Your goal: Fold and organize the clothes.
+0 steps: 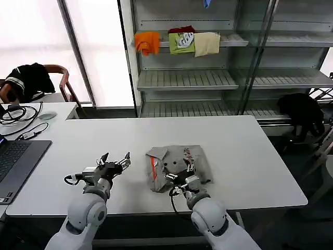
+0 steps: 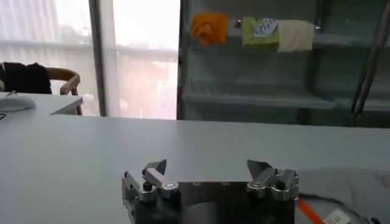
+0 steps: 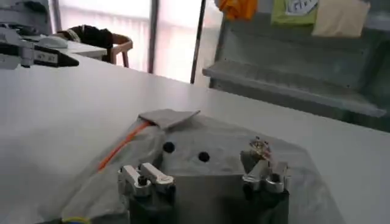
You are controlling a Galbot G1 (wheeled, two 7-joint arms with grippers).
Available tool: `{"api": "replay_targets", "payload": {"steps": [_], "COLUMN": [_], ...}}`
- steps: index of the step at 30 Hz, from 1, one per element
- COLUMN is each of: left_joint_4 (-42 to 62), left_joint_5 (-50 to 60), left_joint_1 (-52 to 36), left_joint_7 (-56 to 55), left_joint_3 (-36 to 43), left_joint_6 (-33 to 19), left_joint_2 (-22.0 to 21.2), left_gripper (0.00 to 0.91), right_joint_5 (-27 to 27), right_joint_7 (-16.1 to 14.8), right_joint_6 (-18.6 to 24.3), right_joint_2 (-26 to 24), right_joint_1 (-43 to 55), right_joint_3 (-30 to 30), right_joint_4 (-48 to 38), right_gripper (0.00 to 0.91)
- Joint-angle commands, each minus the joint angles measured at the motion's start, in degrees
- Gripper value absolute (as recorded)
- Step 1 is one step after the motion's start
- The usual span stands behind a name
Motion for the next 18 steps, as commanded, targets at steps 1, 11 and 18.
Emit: {"api": "replay_targets", "payload": {"steps": [1,11,18], "left_joint_4": [0.18,-0.11,-1.33], "left_joint_5": [0.15,0.45,2.21], "left_joint_1": [0.29,0.86,0.99], "left_joint_7": [0.13,0.32,0.14], "left_joint_3": [-0.06,0.46,-0.21], "left_joint_6": [-0.01,0.02,-1.07], "left_joint_2": [0.16,0.18,-0.35], "left_gripper": [0.907,0.907,0.907], "right_joint_5": [-0.19,3.36,6.7], "right_joint_7": [-0.11,0.84,3.23], "right_joint_6": [0.29,-1.07,-1.75], "right_joint_2": [0.24,0.3,-0.55], "right_joint_1": [0.48,3.18,3.15], "right_joint_3": [-0.94,6.07,11.35], "right_joint_4": [-2.39,3.5,4.21], "right_gripper": [0.907,0.907,0.907]}}
